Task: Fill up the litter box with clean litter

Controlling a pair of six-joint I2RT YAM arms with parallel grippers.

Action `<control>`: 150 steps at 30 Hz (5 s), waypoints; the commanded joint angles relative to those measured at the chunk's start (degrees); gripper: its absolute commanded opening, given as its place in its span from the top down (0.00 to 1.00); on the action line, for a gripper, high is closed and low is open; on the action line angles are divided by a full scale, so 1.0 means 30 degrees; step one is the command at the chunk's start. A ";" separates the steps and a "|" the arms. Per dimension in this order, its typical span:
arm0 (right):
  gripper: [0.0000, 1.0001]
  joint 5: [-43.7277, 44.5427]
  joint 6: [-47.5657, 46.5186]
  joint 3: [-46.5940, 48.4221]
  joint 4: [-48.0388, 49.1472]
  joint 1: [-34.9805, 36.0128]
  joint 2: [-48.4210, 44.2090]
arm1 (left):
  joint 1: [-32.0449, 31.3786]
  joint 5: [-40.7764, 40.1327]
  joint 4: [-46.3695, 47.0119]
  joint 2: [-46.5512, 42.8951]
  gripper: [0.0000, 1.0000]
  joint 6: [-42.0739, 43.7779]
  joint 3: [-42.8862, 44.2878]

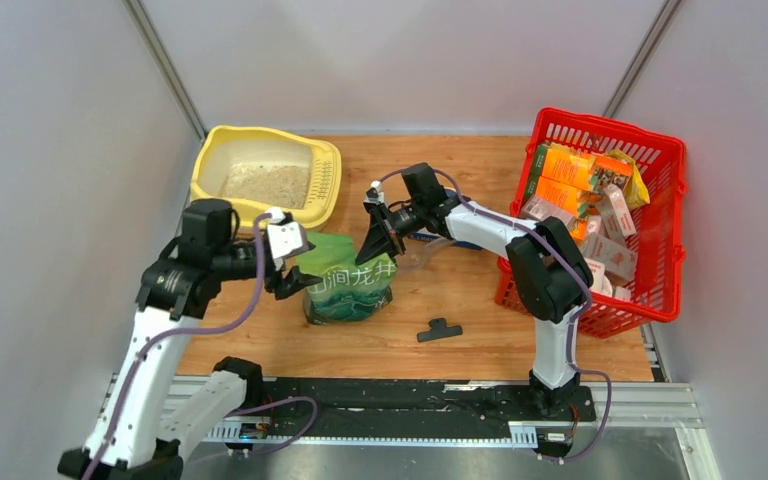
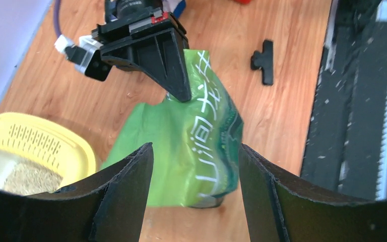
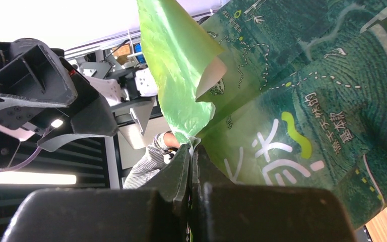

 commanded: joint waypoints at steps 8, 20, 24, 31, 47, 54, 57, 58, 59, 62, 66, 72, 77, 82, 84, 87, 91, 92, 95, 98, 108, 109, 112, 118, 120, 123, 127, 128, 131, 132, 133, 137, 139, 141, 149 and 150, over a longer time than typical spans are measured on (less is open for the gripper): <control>1.00 -0.2598 0.0517 -0.1103 0.0782 -0.0228 -0.1577 | -0.3407 -0.3051 0.1186 0.5572 0.30 0.6350 -0.0228; 1.00 -0.2364 0.1191 -0.0899 0.1515 -0.0317 -0.1461 | -0.4111 -0.3774 -0.0283 0.6516 0.34 0.6146 -0.0138; 1.00 -0.2393 0.1191 -0.0840 0.1457 -0.0346 -0.1402 | -0.4111 -0.4629 -0.1160 0.6398 0.37 0.7022 -0.0549; 1.00 -0.2393 0.0811 -0.0664 0.0813 -0.0463 -0.1227 | -0.4111 -0.4775 -0.2655 0.5960 0.61 0.8311 -0.0871; 0.40 0.2375 -1.3843 0.8143 -1.0692 -0.3363 -0.2016 | -0.3994 -0.5452 -0.0288 0.3382 1.00 0.4508 -0.3419; 0.32 0.8446 -2.8019 0.0057 -0.5448 -0.1959 -0.9976 | -0.3557 -0.4105 0.1912 0.3233 1.00 0.1229 -0.4037; 0.31 0.8593 -3.3013 -0.2443 -0.4575 -0.0584 -1.1536 | -0.3262 -0.3809 0.3025 0.3351 1.00 0.0170 -0.4065; 0.31 0.8506 -3.4188 -0.2625 -0.4811 -0.0261 -1.1539 | -0.2971 -0.3839 0.3318 0.3467 1.00 -0.0092 -0.4065; 0.31 0.8360 -3.4316 -0.2772 -0.4639 0.0148 -1.1452 | -0.2794 -0.3694 0.3350 0.3555 1.00 -0.0240 -0.3891; 0.30 0.8241 -3.4345 -0.2482 -0.4374 0.1085 -1.0604 | -0.2324 -0.3168 0.2534 0.3907 1.00 -0.0212 -0.3277; 0.29 0.8884 -3.5049 -0.2802 -0.2649 0.2347 -0.9374 | -0.2090 -0.2961 0.2792 0.3908 1.00 -0.0913 -0.3450; 0.29 0.8915 -3.4933 -0.2393 -0.1298 0.3783 -0.7526 | -0.1709 -0.2871 0.3729 0.3644 1.00 -0.2964 -0.3655; 0.29 0.8945 -3.4962 -0.2188 -0.1502 0.4166 -0.7029 | -0.1650 -0.2376 0.4462 0.3644 1.00 -0.3815 -0.3508; 0.34 0.9501 -3.4727 -0.1660 -0.1940 0.4166 -0.6003 | -0.1504 -0.1994 0.4405 0.3820 1.00 -0.3844 -0.3421; 0.37 0.9531 -3.4728 -0.1893 -0.1913 0.4166 -0.6031 | -0.1329 -0.1760 0.4288 0.3907 1.00 -0.3874 -0.3421; 0.41 1.0057 -3.4931 -0.2186 -0.1912 0.4166 -0.6148 | -0.1035 -0.1379 0.3936 0.4084 1.00 -0.3816 -0.3304; 0.44 1.0584 -3.5254 -0.2684 -0.2263 0.3932 -0.6441 | -0.0625 -0.1232 0.3645 0.3996 1.00 -0.3642 -0.3216; 0.45 1.0672 -3.5284 -0.2772 -0.2351 0.3845 -0.6615 | -0.0566 -0.1174 0.3556 0.3996 1.00 -0.3553 -0.3129; 0.46 1.0878 -3.5577 -0.3036 -0.2876 0.3640 -0.6821 | -0.0215 -0.0882 0.3146 0.4054 1.00 -0.3230 -0.3040; 0.47 1.0878 -3.5577 -0.3241 -0.3113 0.3376 -0.6939 | 0.0166 -0.0356 0.2736 0.4142 1.00 -0.2968 -0.3011; 0.64 1.0527 -3.3878 -0.3300 -0.3201 0.2702 -0.7291 | 0.0255 0.0817 0.1506 0.4024 0.93 0.0135 -0.2836; 0.68 1.0614 -3.3820 -0.3301 -0.3260 0.2672 -0.7291 | 0.0255 0.0935 0.1069 0.4170 0.91 0.0429 -0.2777; 0.77 1.0382 -3.2856 -0.3155 -0.3173 0.2264 -0.7203 | 0.0050 0.1258 0.0742 0.4348 0.80 0.1280 -0.2659; 0.83 0.9416 -2.9104 -0.2919 -0.2586 0.1647 -0.6998 | -0.1326 0.0469 0.2262 0.3937 0.61 0.1400 -0.3302; 0.84 0.9268 -2.8579 -0.2862 -0.2587 0.1646 -0.6881 | -0.2026 0.0118 0.3313 0.4024 0.57 0.1195 -0.3420; 0.87 0.8916 -2.8137 -0.2394 -0.2761 0.1617 -0.6501 | -0.2731 -0.0731 0.5388 0.4520 0.56 0.0669 -0.3654; 0.92 0.8536 -2.7524 -0.1837 -0.2792 0.1472 -0.6061 | -0.3142 -0.0909 0.7887 0.5487 0.55 -0.0123 -0.4064; 0.93 0.8448 -2.7375 -0.1749 -0.2792 0.1442 -0.5944 | -0.3202 -0.0881 0.8181 0.5693 0.57 -0.0095 -0.4123; 0.94 0.8125 -2.6673 -0.1572 -0.2791 0.1179 -0.5768 | -0.3261 -0.1085 0.8594 0.6339 0.65 0.0195 -0.4328; 0.94 0.8037 -2.6468 -0.1572 -0.2763 0.1091 -0.5767 | -0.3232 -0.1056 0.8188 0.6426 0.71 0.0401 -0.4358; 0.94 0.7834 -2.6263 -0.1543 -0.2762 0.0858 -0.5738 | -0.3232 -0.0940 0.7952 0.6398 0.78 0.0606 -0.4358; 0.90 0.7129 -2.4479 -0.1192 -0.2908 0.0329 -0.5416 | -0.3232 -0.0471 0.7393 0.6135 1.00 0.0610 -0.4563; 0.71 0.6518 -2.4239 -0.1017 -0.2938 -0.0050 -0.5358 | -0.3232 -0.0092 0.7422 0.6163 1.00 0.0375 -0.4622; 0.49 0.7008 -2.4762 -0.0986 -0.2880 -0.0257 -0.5795 | -0.3232 0.0173 0.7190 0.6484 1.00 -0.0035 -0.4476; 0.35 0.7421 -3.1882 -0.1571 -0.4374 -0.0171 -0.7788 | -0.3144 0.0965 0.7157 0.7248 1.00 -0.2054 -0.3596; 0.35 0.7276 -3.2263 -0.1862 -0.4345 -0.0054 -0.7905 | -0.3115 0.1023 0.7477 0.7364 1.00 -0.2290 -0.3596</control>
